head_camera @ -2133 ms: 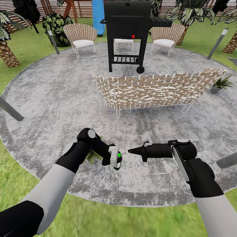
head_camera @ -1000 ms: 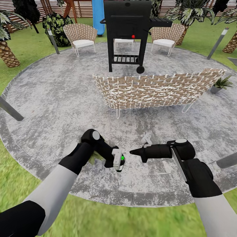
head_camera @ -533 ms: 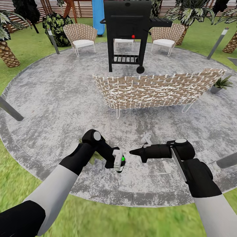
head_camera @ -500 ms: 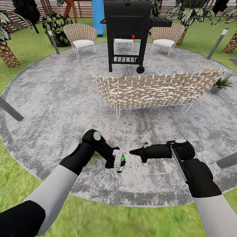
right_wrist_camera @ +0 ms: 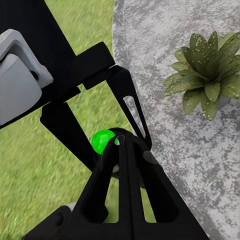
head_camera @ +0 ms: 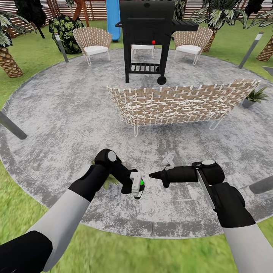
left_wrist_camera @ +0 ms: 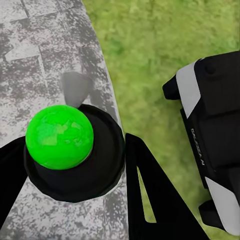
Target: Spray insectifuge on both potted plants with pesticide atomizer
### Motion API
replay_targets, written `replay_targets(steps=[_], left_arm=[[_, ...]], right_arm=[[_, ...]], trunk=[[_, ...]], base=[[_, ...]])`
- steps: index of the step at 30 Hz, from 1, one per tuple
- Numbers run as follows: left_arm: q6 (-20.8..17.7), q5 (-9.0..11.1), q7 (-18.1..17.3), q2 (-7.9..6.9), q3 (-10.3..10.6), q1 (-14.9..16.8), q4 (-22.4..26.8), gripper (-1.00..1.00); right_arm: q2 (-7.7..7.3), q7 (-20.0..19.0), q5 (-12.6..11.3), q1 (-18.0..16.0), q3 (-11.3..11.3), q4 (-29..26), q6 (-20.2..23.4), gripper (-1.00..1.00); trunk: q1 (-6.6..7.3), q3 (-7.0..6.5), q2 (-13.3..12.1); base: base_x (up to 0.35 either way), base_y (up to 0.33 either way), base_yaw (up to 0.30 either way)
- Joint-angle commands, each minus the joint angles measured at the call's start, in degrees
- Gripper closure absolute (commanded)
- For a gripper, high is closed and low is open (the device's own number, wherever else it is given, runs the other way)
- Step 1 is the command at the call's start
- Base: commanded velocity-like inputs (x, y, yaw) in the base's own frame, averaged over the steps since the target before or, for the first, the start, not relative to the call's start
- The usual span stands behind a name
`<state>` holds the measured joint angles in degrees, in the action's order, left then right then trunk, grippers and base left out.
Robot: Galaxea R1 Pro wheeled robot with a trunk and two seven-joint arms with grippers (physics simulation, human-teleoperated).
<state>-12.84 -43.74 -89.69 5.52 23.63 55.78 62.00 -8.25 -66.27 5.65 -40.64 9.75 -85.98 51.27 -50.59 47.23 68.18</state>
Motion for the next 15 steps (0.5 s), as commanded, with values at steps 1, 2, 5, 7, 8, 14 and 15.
replay_targets(steps=[1, 2, 5, 7, 8, 14, 15], left_arm=[[-0.6, -0.29, -0.31, 0.02, 0.01, 0.03, 0.05, 1.0], [-0.6, -0.3, -0.31, 0.02, 0.01, 0.03, 0.05, 1.0], [-0.6, -0.3, -0.31, 0.02, 0.01, 0.04, 0.05, 1.0], [-0.6, -0.24, -0.31, 0.02, -0.03, 0.06, 0.05, 1.0], [-0.6, -0.23, -0.31, 0.02, -0.05, 0.05, 0.05, 1.0], [-0.6, -0.21, -0.31, 0.02, -0.22, 0.11, 0.26, 1.0], [-0.6, -0.21, -0.31, 0.02, -0.28, 0.12, 0.29, 1.0]], right_arm=[[-0.01, -0.49, 0.59, -0.05, 0.01, -0.07, 0.23, 1.0], [-0.01, -0.46, 0.59, -0.05, 0.01, -0.07, 0.23, 1.0], [0.03, -0.44, 0.59, -0.05, 0.01, -0.07, 0.23, 1.0], [0.06, -0.44, 0.59, -0.05, -0.02, -0.07, 0.23, 1.0], [0.07, -0.44, 0.59, -0.05, -0.05, -0.07, 0.23, 1.0], [0.08, -0.43, 0.59, -0.05, -0.08, -0.07, 0.23, 1.0], [0.08, -0.43, 0.59, -0.05, -0.08, -0.07, 0.23, 1.0]], trunk=[[0.0, 0.04, 0.03], [0.0, 0.04, 0.03], [0.0, 0.04, 0.03], [0.0, 0.04, 0.03], [0.0, 0.04, 0.03], [0.0, 0.04, 0.03], [0.0, 0.04, 0.03]], base=[[0.0, 0.0, 0.0], [0.0, 0.0, 0.0], [0.0, 0.0, 0.0], [0.0, 0.0, 0.0], [0.0, 0.0, 0.0], [0.0, 0.0, 0.0], [0.0, 0.0, 0.0]])
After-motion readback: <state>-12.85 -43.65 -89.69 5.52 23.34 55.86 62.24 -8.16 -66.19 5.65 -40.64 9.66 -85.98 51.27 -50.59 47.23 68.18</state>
